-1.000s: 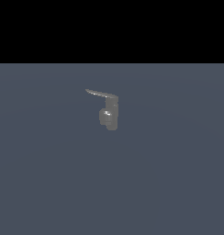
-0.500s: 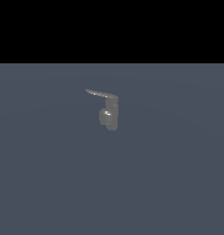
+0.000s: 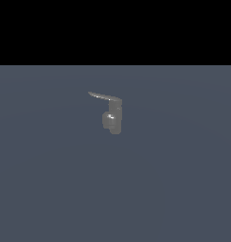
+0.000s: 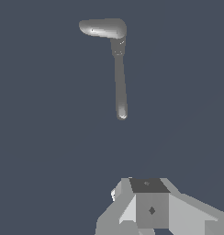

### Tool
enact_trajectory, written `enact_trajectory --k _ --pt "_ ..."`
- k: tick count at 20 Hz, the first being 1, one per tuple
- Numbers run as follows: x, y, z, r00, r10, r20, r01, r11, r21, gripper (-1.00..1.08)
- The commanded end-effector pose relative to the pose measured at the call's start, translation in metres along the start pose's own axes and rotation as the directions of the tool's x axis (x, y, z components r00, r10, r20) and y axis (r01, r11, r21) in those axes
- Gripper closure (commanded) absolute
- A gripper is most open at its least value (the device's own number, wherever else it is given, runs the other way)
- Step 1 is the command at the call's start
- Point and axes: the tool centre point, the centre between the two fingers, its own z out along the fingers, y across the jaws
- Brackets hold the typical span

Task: Turn on the faucet by rotating a designated handle.

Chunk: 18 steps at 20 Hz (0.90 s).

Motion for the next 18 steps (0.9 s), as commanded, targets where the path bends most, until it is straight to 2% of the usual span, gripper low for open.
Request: enact_trajectory --k 1,5,10,14,18 --pt "0.015 -0.004 0.003 0.999 0.051 0.006 -0.051 0.999 0.019 1.08" --pt "0.045 -0.012 0.01 0.988 0.152 0.02 -0.153 0.987 0.05 1.08" --pt "0.084 -0.022 0.023 0.957 0.286 0.044 -0.288 0.954 0.077 1.08" --pt "0.116 -0.029 0.036 0.917 0.393 0.064 -0.397 0.914 0.088 1.08" --pt "0.146 -0.036 0.052 0.864 0.496 0.082 -0.502 0.86 0.09 1.08"
